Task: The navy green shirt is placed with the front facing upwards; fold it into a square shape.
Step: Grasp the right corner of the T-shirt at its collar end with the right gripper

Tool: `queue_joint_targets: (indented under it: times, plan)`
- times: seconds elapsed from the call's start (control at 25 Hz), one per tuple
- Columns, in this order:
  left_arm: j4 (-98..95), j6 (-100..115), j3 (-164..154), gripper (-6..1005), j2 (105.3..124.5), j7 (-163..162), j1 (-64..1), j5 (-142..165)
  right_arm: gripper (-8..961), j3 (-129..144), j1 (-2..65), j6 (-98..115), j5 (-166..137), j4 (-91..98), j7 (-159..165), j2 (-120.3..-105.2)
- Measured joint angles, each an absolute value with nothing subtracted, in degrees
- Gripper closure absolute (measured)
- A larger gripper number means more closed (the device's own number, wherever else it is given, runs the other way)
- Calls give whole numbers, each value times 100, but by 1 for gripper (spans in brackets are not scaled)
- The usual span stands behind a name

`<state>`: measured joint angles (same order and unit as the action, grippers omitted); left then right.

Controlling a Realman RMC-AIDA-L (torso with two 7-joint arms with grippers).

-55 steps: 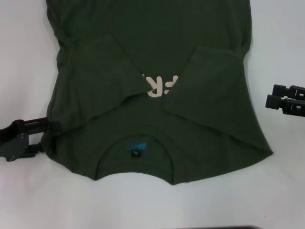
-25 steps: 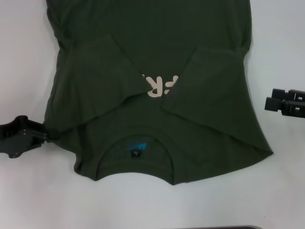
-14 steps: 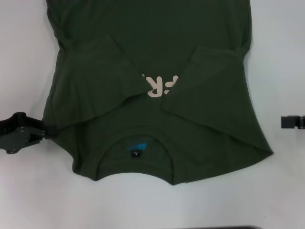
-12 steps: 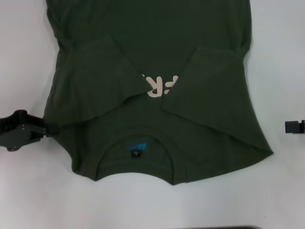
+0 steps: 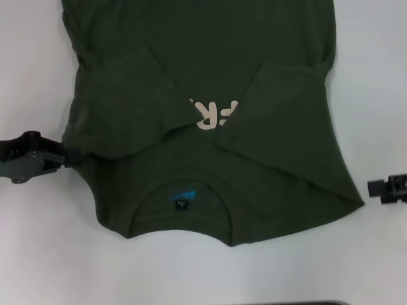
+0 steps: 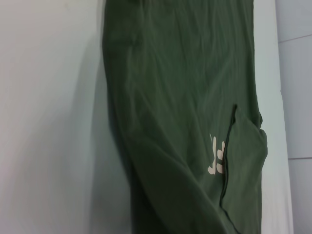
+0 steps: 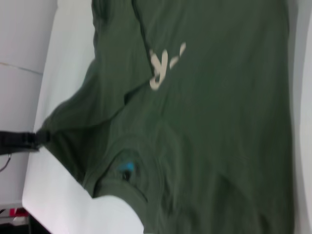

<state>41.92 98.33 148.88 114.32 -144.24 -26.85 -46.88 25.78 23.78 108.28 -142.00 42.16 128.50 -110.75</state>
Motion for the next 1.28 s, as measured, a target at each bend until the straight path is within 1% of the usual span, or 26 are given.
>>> queue_joint_targets:
  times: [0.28,0.68,0.92,1.28]
  plan:
    - [4193,9780,14890,963,11394,-14370,-2695,-4719,137,2589,2385,10838,-14301,3959,12927,-11036]
    - [4193,9772,14915,962,11431,-14333,-2734,-4720,151,2589,2354,10671,-14487,3948,13145,-10990]
    - [4192,9765,14912,962,11434,-14327,-2759,-4720,153,2596,2400,10512,-14588,3946,13231,-11039]
    - [4193,9764,14930,962,11433,-14322,-2756,-4720,152,2593,2463,10300,-14590,3870,13449,-11056]
